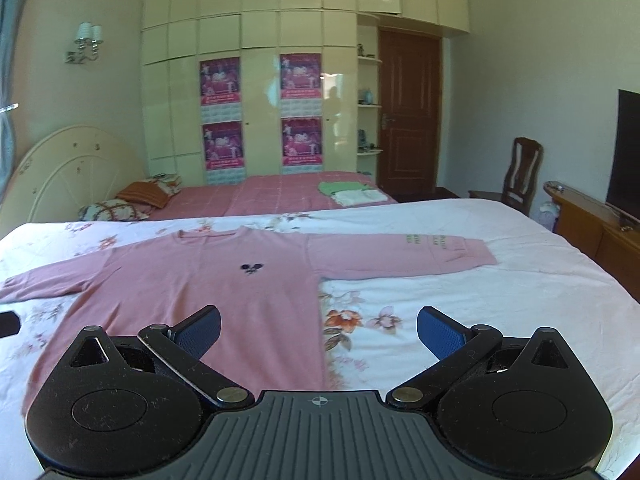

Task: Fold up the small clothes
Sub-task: 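Lower the right gripper onto the sleeve cuff and close on it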

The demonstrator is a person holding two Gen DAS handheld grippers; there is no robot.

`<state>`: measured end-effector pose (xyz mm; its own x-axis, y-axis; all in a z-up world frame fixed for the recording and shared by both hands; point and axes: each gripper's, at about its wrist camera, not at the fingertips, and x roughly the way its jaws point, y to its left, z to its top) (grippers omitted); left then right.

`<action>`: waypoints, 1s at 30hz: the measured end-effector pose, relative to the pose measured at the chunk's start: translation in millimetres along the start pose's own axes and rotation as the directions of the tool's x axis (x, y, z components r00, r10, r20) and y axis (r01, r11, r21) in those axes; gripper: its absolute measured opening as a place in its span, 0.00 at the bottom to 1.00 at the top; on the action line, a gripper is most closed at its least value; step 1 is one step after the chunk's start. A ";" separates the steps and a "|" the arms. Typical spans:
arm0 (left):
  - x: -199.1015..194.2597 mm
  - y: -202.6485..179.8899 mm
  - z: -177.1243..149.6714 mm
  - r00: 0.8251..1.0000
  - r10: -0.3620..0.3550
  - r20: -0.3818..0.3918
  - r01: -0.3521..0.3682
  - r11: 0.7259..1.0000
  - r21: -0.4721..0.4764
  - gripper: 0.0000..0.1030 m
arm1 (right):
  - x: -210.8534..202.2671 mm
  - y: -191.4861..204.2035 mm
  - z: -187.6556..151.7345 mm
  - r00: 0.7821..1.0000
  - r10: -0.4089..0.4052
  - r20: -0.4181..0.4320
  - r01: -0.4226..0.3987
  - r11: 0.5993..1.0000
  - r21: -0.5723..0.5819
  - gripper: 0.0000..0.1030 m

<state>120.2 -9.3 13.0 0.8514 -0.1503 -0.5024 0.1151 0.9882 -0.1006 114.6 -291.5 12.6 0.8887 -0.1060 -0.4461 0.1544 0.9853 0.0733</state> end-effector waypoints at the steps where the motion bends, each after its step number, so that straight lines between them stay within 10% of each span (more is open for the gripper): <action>1: 7.8 -1.1 1.4 1.000 0.007 -0.001 -0.007 1.000 0.004 0.95 | 6.9 -6.4 1.7 1.000 -0.003 0.001 0.003 1.000 0.016 1.00; 4: 35.1 -6.6 8.6 1.000 0.018 -0.012 -0.018 0.999 0.027 0.72 | 29.4 -26.3 8.3 1.000 -0.020 0.001 0.020 0.998 0.062 1.00; 10: 90.5 -17.8 28.6 0.998 0.049 -0.026 -0.049 0.998 0.028 0.69 | 73.0 -63.5 26.2 0.999 -0.045 0.014 0.044 0.993 0.107 0.99; 11: 99.0 -20.5 32.3 0.998 0.057 -0.026 -0.056 0.998 0.030 0.67 | 79.3 -69.8 29.1 0.999 -0.049 0.019 0.047 0.992 0.115 0.95; 13: 116.2 -26.3 40.0 0.997 0.073 -0.032 -0.072 0.997 0.032 0.70 | 97.0 -84.8 35.2 0.999 -0.050 -0.005 0.050 0.989 0.137 0.37; 16: 140.7 -32.0 49.8 0.996 0.086 -0.033 -0.085 0.996 0.036 1.00 | 121.7 -108.7 40.9 0.998 -0.059 -0.030 0.063 0.979 0.192 0.36; 17: 148.3 -34.3 52.2 0.994 0.101 -0.027 -0.100 0.994 0.050 0.96 | 129.6 -117.2 43.5 0.997 -0.074 -0.035 0.079 0.977 0.198 0.38; 19: 167.1 -40.2 56.1 0.995 0.079 -0.063 -0.072 0.992 0.102 0.47 | 146.4 -134.8 46.2 0.996 -0.084 -0.040 0.092 0.967 0.237 0.60; 20: 179.3 -42.6 57.9 0.992 0.077 -0.105 -0.065 0.992 0.111 0.42 | 153.9 -144.2 46.8 0.998 -0.060 -0.036 0.067 0.963 0.260 0.55; 22: 193.9 -45.1 60.5 0.988 0.092 -0.122 -0.080 0.992 0.101 0.71 | 173.4 -159.9 49.5 0.996 -0.059 -0.065 0.076 0.953 0.293 0.23; 24: 203.0 -48.4 62.4 0.987 0.133 -0.089 -0.124 0.987 0.099 1.00 | 189.8 -176.1 51.2 0.995 -0.067 -0.077 0.089 0.939 0.332 0.26; 27: 224.8 -52.0 65.9 0.985 0.135 -0.111 -0.122 0.986 0.115 0.91 | 213.0 -200.5 54.2 0.993 -0.088 -0.082 0.112 0.922 0.371 0.49; 30: 248.2 -52.9 67.6 0.977 0.161 -0.138 -0.145 0.982 0.118 0.91 | 245.4 -232.8 54.1 0.988 -0.115 -0.098 0.146 0.896 0.419 0.49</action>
<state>359.9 -97.1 -48.3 0.7803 0.0083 -0.6254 0.0500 0.9959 0.0756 320.2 -554.1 -65.6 0.8183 -0.2052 -0.5369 0.4490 0.8113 0.3743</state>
